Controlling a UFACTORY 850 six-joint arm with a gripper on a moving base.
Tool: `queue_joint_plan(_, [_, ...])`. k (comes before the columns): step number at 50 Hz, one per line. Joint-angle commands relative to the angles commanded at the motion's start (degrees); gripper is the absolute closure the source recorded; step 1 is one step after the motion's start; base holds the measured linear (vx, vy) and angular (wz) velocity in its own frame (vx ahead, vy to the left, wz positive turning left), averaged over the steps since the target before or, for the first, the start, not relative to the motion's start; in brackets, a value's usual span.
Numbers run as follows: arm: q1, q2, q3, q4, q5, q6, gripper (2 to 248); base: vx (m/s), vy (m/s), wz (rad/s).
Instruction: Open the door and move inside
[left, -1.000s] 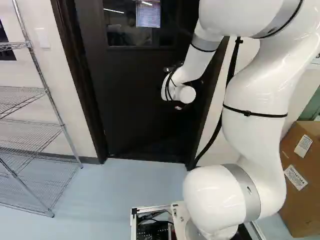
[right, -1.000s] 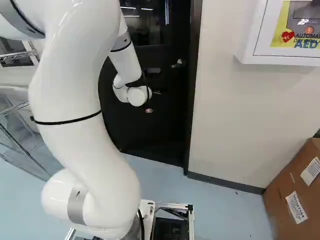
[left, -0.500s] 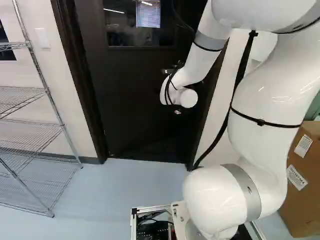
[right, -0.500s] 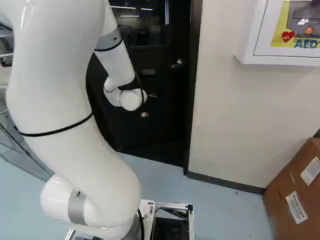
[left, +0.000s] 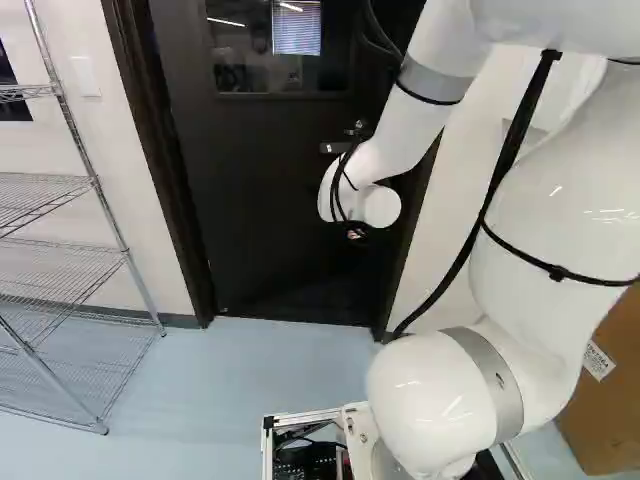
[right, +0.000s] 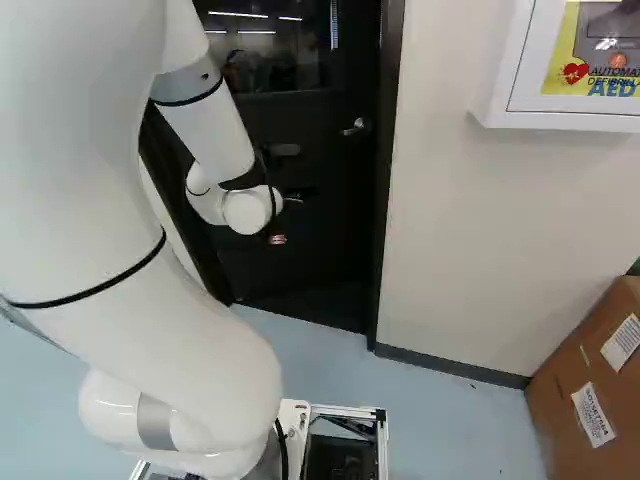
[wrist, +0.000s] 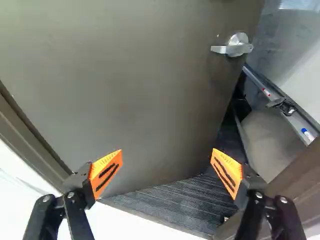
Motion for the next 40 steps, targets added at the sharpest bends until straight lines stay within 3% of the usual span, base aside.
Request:
queue_joint_plan(21, [1.74,6.37,6.22,-1.16,0.0,0.0,3,0.0,0.0,0.0])
queue_joint_plan(40, [-0.22,10.92,10.41,-1.22,0.0,0.0,3,0.0,0.0,0.0])
